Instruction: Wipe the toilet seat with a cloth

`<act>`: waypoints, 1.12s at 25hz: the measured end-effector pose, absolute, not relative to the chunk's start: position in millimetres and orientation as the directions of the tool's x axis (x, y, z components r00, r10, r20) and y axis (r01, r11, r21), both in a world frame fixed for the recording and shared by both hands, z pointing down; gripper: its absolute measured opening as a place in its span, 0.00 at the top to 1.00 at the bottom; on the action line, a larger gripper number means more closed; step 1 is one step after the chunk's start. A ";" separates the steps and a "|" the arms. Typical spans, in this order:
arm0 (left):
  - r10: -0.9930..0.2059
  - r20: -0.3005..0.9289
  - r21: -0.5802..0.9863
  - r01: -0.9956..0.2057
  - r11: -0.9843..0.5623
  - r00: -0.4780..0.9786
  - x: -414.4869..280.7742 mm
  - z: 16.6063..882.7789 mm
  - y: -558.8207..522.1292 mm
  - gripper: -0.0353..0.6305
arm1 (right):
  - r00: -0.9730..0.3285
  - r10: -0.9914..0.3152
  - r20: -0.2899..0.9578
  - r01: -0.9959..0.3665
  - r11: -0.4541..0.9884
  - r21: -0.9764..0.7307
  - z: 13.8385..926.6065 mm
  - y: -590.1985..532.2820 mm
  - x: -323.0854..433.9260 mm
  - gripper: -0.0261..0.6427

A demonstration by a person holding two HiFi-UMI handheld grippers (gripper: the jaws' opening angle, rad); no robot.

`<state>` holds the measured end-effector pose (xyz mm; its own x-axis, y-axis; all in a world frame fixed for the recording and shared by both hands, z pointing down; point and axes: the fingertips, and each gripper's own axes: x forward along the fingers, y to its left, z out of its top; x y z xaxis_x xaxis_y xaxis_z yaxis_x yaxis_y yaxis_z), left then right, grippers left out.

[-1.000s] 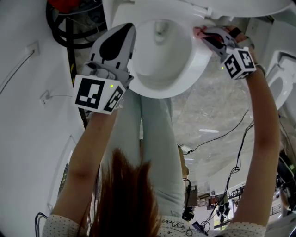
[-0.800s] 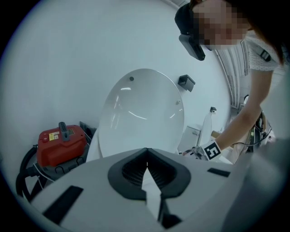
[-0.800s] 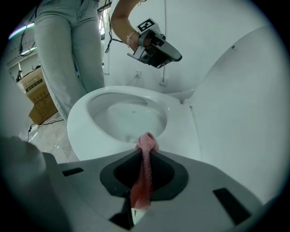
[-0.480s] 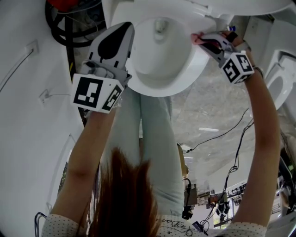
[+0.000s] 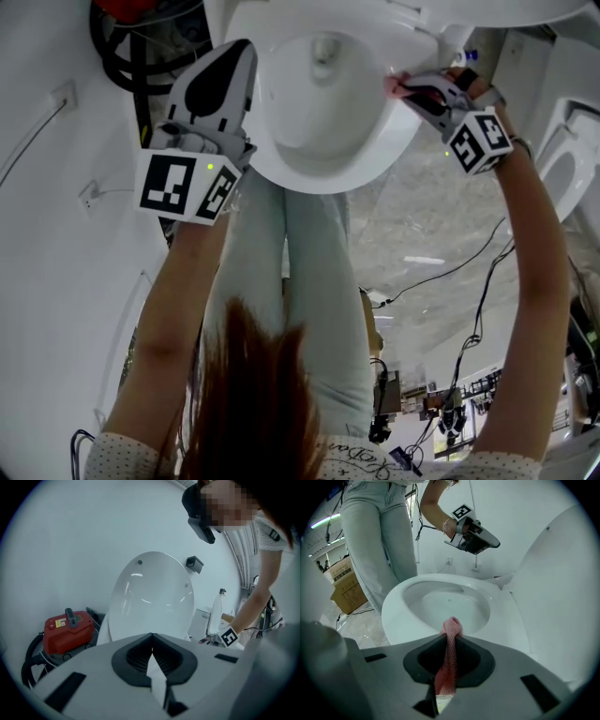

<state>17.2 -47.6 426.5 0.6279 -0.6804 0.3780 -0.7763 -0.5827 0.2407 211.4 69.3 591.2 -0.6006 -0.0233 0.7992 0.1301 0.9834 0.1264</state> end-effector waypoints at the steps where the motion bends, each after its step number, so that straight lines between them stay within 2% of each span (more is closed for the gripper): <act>1: -0.680 0.378 0.240 -0.776 -0.583 0.628 16.2 426.1 -47.2 0.94 | -0.601 -0.020 0.799 0.129 0.984 0.122 591.1 72.0 211.1 0.89; 10: -0.693 0.372 0.225 -0.784 -0.578 0.618 5.2 423.3 -42.6 0.94 | -0.600 0.007 0.800 0.125 0.988 0.085 596.1 96.4 207.9 0.89; 28: -0.705 0.365 0.234 -0.793 -0.562 0.608 -10.9 420.8 -24.3 0.94 | -0.625 -0.018 0.781 0.012 0.999 0.033 597.6 131.2 199.4 0.89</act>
